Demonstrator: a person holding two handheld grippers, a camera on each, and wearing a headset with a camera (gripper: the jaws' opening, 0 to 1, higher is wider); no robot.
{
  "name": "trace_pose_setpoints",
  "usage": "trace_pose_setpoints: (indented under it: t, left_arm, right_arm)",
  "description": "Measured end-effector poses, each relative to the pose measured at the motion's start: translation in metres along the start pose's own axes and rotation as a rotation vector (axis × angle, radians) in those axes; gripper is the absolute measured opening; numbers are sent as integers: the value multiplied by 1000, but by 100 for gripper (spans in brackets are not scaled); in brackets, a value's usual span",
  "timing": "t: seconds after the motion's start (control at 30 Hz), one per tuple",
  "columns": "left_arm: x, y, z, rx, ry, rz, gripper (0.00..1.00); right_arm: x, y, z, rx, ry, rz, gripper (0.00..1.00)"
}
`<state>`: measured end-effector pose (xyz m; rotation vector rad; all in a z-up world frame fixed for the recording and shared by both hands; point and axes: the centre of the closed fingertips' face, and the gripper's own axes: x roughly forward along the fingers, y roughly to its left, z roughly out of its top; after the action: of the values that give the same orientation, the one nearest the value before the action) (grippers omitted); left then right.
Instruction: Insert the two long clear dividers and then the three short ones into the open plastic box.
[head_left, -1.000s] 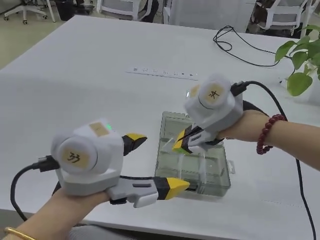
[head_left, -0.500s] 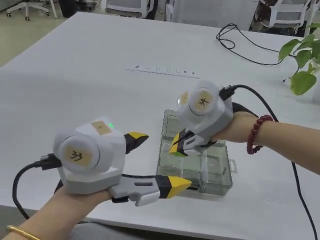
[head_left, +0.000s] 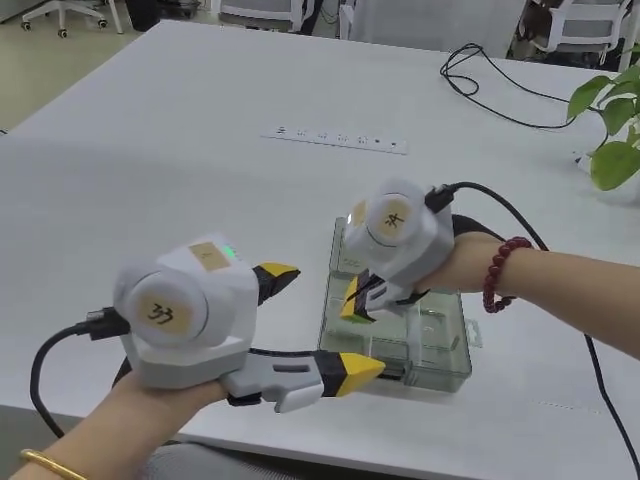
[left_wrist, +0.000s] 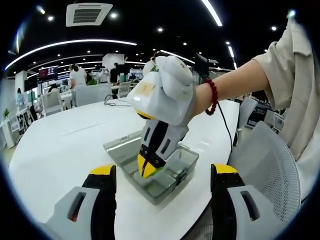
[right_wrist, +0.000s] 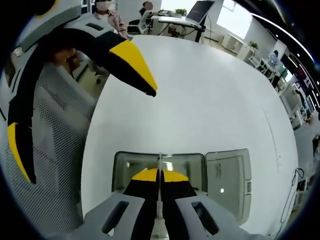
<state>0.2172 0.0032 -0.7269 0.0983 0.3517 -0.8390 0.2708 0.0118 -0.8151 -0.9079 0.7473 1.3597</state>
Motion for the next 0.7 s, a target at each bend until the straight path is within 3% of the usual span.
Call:
trace_pose_setpoints:
  t: [0.4, 0.7]
  left_arm:
    - [0, 2, 3, 5, -1, 1, 78]
    - [0, 2, 1, 2, 4, 2, 78]
  right_arm:
    - [14, 0, -7, 24, 64, 37, 1]
    - [14, 1, -7, 43, 60, 49, 2]
